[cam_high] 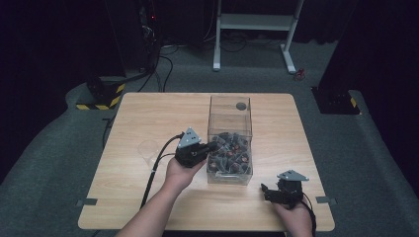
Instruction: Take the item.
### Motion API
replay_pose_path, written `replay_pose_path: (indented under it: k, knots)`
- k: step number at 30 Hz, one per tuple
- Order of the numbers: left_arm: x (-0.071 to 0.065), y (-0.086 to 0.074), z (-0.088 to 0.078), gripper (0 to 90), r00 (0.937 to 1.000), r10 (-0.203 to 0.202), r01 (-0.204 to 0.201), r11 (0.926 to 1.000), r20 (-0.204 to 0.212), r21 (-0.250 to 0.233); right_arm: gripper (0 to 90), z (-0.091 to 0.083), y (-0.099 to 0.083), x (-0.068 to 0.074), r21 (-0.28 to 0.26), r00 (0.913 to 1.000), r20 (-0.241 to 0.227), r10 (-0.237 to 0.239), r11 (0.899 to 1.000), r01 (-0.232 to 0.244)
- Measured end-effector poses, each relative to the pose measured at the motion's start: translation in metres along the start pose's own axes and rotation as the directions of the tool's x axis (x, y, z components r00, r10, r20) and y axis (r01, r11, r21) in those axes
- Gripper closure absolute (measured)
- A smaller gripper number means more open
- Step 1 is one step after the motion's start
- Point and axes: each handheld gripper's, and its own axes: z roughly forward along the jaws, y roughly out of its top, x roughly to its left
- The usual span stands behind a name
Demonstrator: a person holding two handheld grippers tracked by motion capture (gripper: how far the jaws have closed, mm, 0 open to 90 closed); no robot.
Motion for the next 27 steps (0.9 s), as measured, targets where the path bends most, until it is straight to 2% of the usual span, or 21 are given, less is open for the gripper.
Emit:
replay_pose_path:
  k: [27]
  knots:
    - [0.002, 0.007, -0.014, 90.0, 0.9997, -0.015, 0.016, 0.9984, 0.018, -0.053, 12.8, 0.000, 0.000, 0.001, -0.001, 1.0000, 0.000, 0.005, 1.000, -0.005]
